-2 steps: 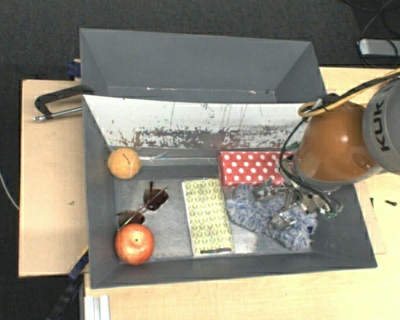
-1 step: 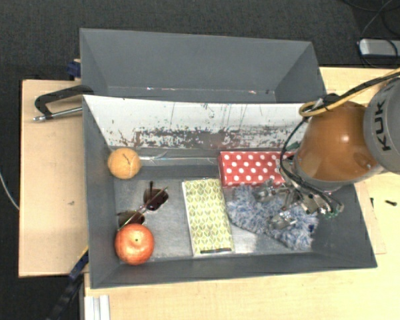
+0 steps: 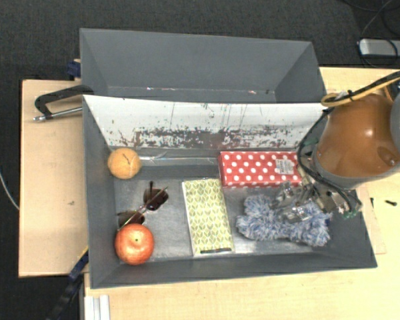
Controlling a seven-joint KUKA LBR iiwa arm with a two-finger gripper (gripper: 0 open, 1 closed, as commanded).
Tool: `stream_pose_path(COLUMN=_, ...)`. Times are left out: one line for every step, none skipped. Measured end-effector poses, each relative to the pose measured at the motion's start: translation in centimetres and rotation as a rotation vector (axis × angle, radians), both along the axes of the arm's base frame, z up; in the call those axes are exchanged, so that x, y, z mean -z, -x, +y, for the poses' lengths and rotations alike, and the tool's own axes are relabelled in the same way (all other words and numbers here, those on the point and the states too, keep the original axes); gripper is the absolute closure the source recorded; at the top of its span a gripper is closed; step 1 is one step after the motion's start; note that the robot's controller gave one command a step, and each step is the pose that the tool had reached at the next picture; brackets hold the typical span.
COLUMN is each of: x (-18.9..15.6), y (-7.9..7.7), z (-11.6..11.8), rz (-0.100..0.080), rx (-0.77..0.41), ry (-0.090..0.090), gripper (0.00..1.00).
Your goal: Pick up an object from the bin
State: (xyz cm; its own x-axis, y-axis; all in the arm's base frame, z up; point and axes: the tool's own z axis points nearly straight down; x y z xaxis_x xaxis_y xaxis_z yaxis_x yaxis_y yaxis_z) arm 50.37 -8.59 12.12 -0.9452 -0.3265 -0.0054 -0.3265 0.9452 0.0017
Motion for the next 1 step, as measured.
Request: stream_pose_path(x=-5.7, y=-1.18, z=1.37, rz=0.004, rx=-0.08, ry=0.002, gripper=1.0)
